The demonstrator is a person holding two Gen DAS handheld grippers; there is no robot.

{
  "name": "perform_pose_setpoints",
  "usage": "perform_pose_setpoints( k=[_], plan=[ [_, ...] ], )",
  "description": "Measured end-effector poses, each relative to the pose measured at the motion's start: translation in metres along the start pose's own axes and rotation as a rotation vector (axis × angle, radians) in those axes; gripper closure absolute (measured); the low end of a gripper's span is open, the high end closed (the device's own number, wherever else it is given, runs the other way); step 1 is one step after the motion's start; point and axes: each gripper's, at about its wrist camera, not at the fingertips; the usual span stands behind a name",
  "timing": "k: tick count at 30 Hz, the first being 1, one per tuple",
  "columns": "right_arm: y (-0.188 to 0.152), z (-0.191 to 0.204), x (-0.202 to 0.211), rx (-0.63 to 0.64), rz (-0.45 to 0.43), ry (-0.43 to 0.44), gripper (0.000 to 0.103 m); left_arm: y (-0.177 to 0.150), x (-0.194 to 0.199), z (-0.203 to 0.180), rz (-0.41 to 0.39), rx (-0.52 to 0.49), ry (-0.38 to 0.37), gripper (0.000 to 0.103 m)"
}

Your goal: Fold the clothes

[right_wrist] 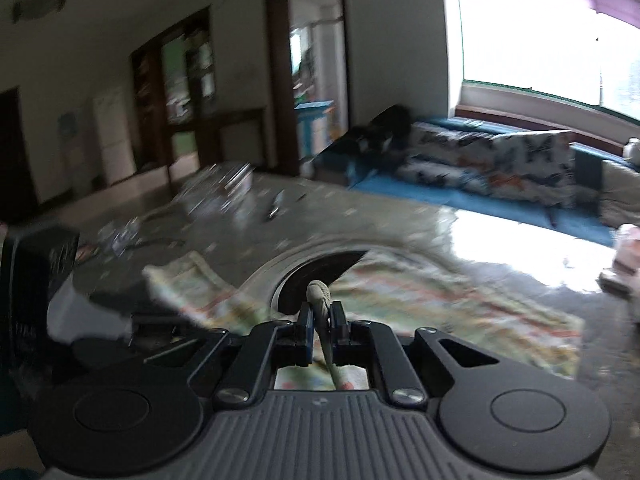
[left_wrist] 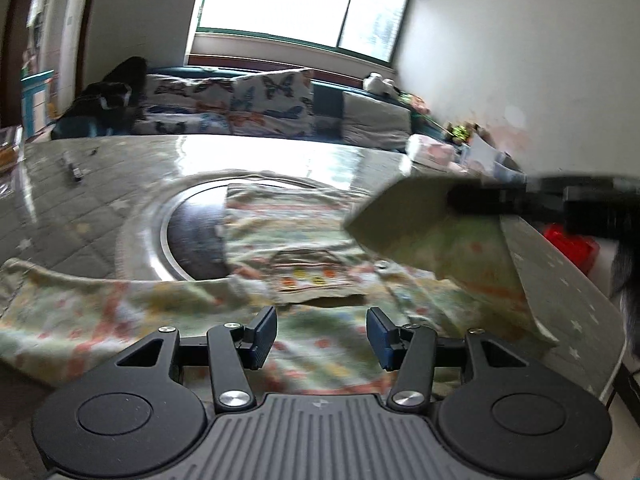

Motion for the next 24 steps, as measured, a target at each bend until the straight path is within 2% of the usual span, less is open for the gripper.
perform_pose_setpoints(
  k=[2, 6, 8, 15, 20, 24],
  plan=[
    [-0.004, 0.009, -0.009, 0.013, 0.025, 0.025, 0.095, 0.000, 0.003, 0.008, -0.006, 0.018, 0.021, 0.050],
    [-0.009, 0.017, -0.003, 0.008, 0.032, 0.075, 0.081, 0.003, 0.008, 0.022, -0.019, 0.053, 0.053, 0.050],
    [-0.007, 0.016, 0.003, 0.009, 0.022, 0.085, 0.081, 0.004, 0.009, 0.027, -0.025, 0.065, 0.065, 0.050],
    [-0.004, -0.015, 0.039, 0.027, 0.000, -0.004, 0.071, 0.011, 0.011, 0.019, -0.043, 0.054, 0.031, 0.050],
    [-0.039, -0.055, 0.054, 0.011, 0.121, -0.161, 0.070, 0.008, 0.003, 0.002, -0.017, 0.022, -0.014, 0.051],
    [-0.070, -0.074, 0.061, -0.032, 0.207, -0.213, 0.071, 0.003, -0.007, -0.014, 0.018, -0.011, -0.050, 0.052]
  ],
)
Point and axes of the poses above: each gripper's, at about its wrist camera, not at the fingertips, and x roughly against the way its jaws point, z to its left, y to its top, and after that the axes turned 7 degrees about -z, right-handed
